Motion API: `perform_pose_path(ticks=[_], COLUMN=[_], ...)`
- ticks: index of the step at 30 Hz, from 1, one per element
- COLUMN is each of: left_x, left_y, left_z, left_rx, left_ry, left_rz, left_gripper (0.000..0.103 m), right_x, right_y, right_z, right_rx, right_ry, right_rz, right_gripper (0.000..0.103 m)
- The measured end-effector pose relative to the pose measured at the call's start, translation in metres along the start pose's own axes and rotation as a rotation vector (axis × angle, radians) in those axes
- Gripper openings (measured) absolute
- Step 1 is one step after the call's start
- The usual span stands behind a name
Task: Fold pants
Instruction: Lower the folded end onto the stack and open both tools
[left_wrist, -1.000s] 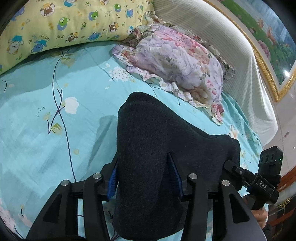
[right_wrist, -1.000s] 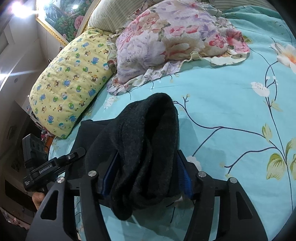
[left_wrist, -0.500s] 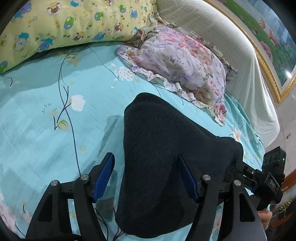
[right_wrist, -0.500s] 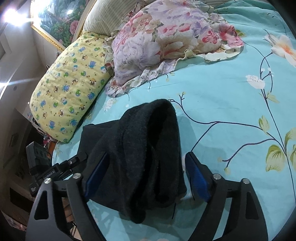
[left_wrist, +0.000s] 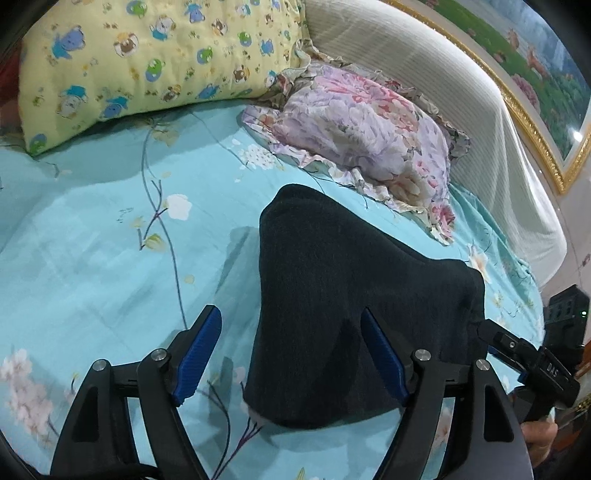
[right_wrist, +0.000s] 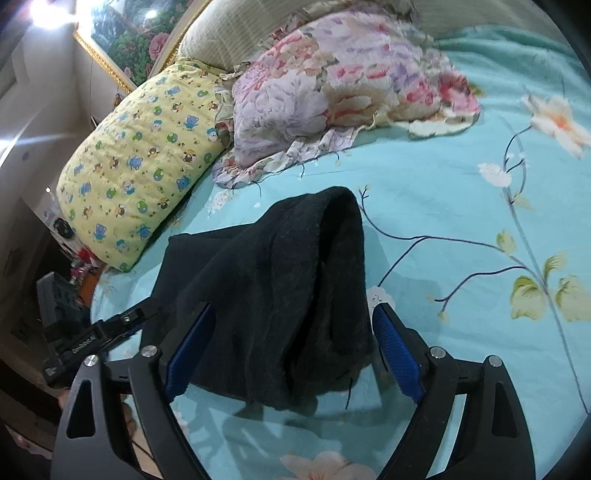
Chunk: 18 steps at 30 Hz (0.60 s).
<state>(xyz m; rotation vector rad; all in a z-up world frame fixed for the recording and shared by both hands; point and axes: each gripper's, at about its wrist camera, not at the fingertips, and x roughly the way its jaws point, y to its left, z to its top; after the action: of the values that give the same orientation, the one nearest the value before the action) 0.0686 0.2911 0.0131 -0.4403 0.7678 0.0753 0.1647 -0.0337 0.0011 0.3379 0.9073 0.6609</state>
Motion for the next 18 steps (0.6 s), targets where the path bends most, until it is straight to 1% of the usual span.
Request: perform_pose_path(ticks=[3,8,11,15,18], left_x=[-0.007,-0.017,-0.022,-0.025,-0.029], left_y=[-0.003,-0.006,-0.009,-0.014,-0.02], left_z=[-0.008,-0.02,-0.027,-0.035,-0.042], left_rx=[0.011,0.033,0.053,0.081,0.118], left_ry=[-0.011,-0.021,-0.024,-0.024,-0.035], left_rz=[0.017,0.045,0.054,0.069,0.103], left_gripper=[0.081,0.081,0.081,0.081,0.081], right_x=[-0.006,-0.015,-0.017,-0.021,-0.026], right_y=[0.011,0.021,0.024,0.025,0.027], right_z=[-0.007,-0.018,-0.025,-0.035,-0.042], right_rx=[-0.056,-0.105,-0.104,-0.102,-0.109], right_ry=[-0.015,-0.038,-0.045,-0.052,-0.064], right_rz=[-0.038,-0.081,-0.107,-0.118,-0.123], right_gripper=[0.088,0.088,0.089,0.089,0.089])
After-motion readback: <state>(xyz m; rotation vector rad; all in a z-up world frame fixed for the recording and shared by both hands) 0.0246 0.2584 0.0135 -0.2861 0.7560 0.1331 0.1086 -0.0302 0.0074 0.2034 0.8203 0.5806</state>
